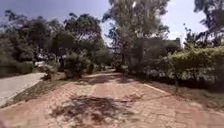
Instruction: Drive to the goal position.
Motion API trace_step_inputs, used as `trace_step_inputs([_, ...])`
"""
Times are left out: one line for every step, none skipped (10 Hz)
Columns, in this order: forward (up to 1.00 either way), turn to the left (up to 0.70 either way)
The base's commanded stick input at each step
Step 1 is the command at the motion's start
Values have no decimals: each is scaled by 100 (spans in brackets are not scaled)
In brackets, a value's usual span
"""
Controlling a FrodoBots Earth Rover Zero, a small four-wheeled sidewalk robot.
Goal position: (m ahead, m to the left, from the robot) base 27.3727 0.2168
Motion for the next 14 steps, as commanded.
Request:
trace_step_inputs([70,0])
trace_step_inputs([70,0])
trace_step_inputs([70,0])
trace_step_inputs([70,0])
trace_step_inputs([70,0])
trace_step_inputs([70,0])
trace_step_inputs([70,0])
trace_step_inputs([70,0])
trace_step_inputs([70,0])
trace_step_inputs([70,0])
trace_step_inputs([70,0])
trace_step_inputs([70,0])
trace_step_inputs([70,0])
trace_step_inputs([70,10])
